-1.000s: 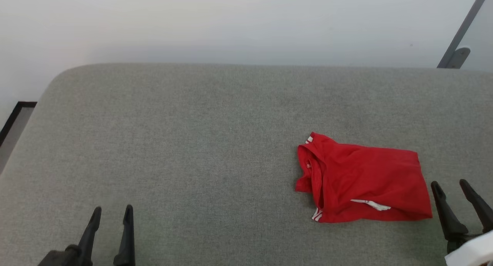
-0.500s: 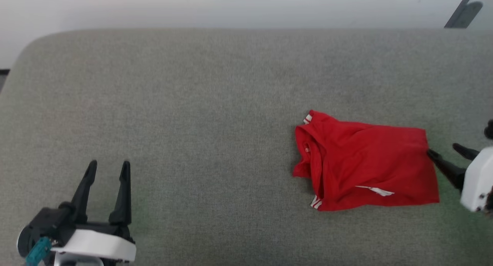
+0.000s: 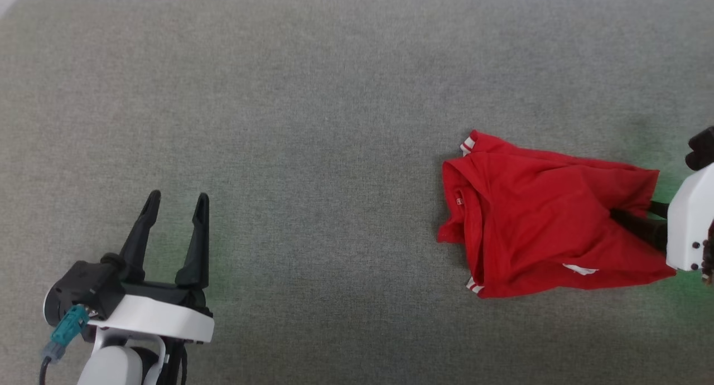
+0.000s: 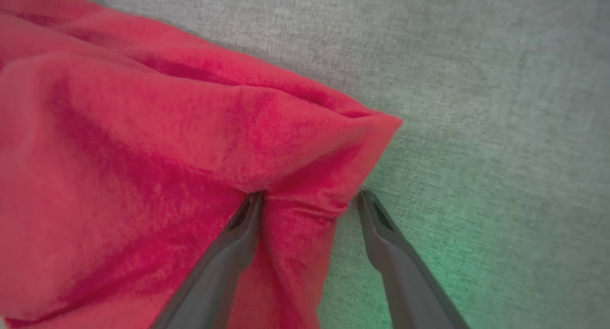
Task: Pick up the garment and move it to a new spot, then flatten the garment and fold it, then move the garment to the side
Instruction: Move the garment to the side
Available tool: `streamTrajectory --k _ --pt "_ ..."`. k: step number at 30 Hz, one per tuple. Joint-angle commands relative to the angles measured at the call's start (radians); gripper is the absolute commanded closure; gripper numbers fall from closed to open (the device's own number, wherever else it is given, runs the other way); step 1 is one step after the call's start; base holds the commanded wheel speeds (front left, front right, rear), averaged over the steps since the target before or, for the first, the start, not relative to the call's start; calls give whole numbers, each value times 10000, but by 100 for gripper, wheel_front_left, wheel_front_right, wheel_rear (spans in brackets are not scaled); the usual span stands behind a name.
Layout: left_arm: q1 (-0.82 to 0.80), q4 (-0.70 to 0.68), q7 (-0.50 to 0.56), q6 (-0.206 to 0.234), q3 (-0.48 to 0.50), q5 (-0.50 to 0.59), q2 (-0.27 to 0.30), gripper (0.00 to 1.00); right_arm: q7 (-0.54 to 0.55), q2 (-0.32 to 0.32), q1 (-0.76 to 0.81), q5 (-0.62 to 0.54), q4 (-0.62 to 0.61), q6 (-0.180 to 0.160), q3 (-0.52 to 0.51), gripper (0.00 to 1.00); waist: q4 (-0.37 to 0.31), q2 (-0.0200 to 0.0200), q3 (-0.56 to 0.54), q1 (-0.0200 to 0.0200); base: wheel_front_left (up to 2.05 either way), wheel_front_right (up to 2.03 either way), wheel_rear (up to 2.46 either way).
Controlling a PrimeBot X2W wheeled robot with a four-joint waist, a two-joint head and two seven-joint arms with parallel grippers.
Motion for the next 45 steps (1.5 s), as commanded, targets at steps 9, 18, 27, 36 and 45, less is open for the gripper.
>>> streamTrajectory --k 9,18,27,36,45 --pt "-338 -46 -46 32 90 147 -38 0 172 524 420 -81 272 -29 321 100 11 0 284 0 0 0 0" --pt "-453 -437 -46 32 16 535 181 0 -1064 -328 776 -217 -742 -36 -842 100 -720 0 347 0 0 0 0" --pt "-1632 -1120 -46 32 -603 675 758 0 -1911 -1170 918 -638 -1003 -5 -3127 100 -1806 0 1429 0 0 0 0" --pt "-4311 -1364 -46 32 -1532 228 1550 0 -3343 -1480 -729 -2288 750 -5 -4586 100 -2060 0 3111 0 0 0 0" --pt "-5792 -1471 -48 32 -1915 387 2041 0 -4846 -1366 -3047 -4241 3127 -6 -4947 100 -2165 0 3770 0 0 0 0"
